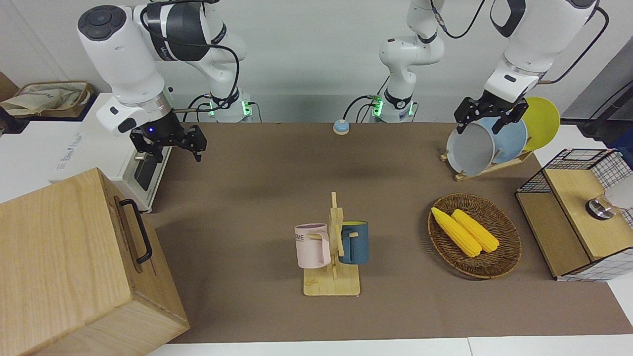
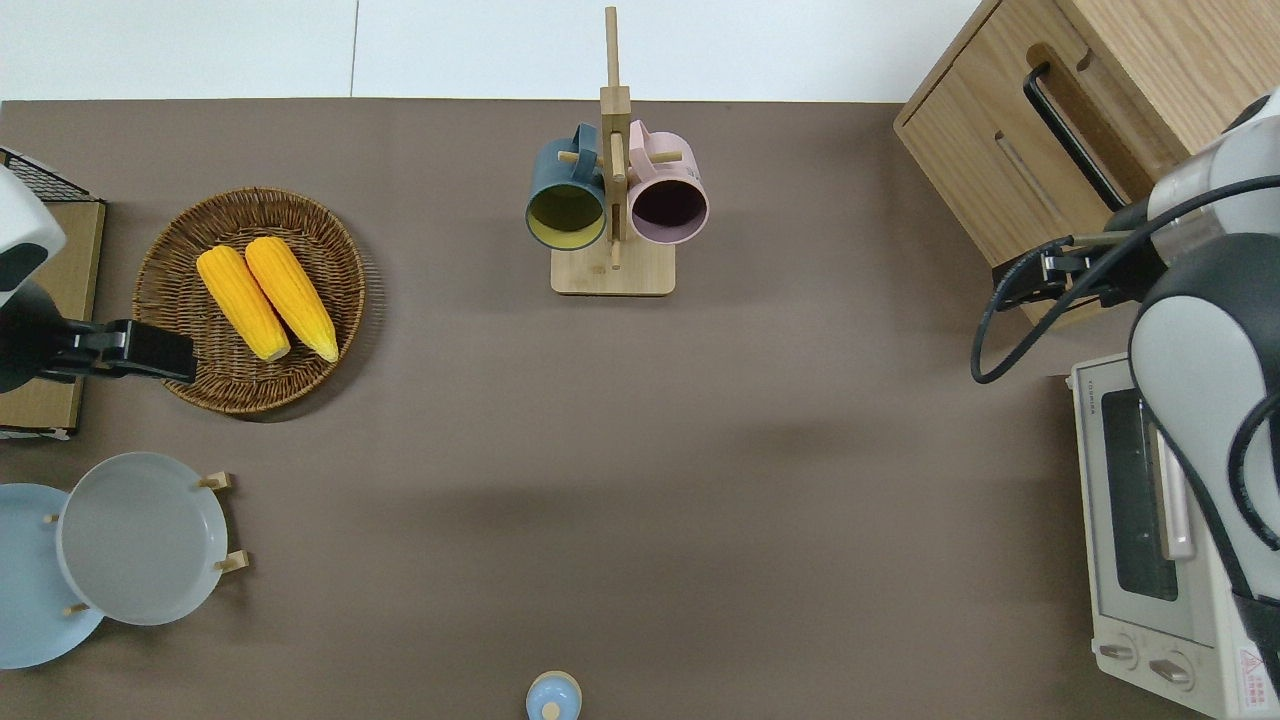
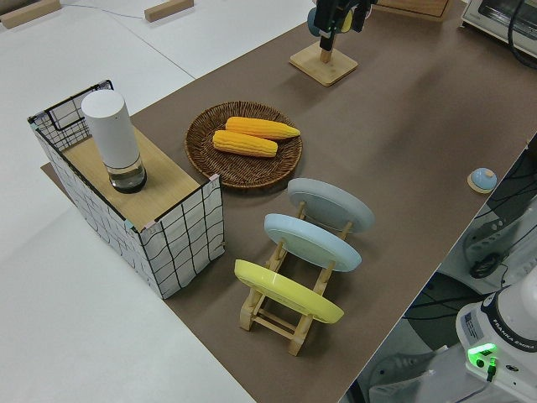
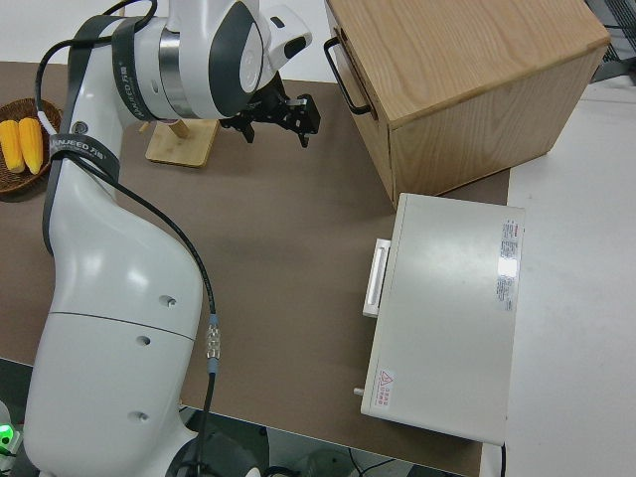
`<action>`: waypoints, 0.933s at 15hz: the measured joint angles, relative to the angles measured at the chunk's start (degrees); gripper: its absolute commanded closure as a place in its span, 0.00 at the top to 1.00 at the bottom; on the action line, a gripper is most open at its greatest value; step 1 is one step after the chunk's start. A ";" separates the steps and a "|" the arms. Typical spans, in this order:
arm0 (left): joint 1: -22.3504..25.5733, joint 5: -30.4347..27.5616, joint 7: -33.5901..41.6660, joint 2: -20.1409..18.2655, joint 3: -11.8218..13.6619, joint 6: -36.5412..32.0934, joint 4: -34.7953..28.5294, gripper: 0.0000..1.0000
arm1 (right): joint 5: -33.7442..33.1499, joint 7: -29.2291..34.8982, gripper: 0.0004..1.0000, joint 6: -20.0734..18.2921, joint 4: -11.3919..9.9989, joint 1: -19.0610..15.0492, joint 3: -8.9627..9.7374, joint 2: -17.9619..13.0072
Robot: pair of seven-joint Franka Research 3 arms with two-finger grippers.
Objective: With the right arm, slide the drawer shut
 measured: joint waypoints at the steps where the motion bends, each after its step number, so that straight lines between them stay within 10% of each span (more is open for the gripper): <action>1: 0.00 0.00 0.00 0.00 0.00 0.00 0.00 0.99 | -0.86 0.00 0.98 0.00 0.04 0.05 0.21 0.00; 14: 0.00 0.00 0.00 0.00 0.00 0.00 0.00 0.99 | -1.98 -0.06 0.98 -0.32 1.31 0.07 1.58 -0.61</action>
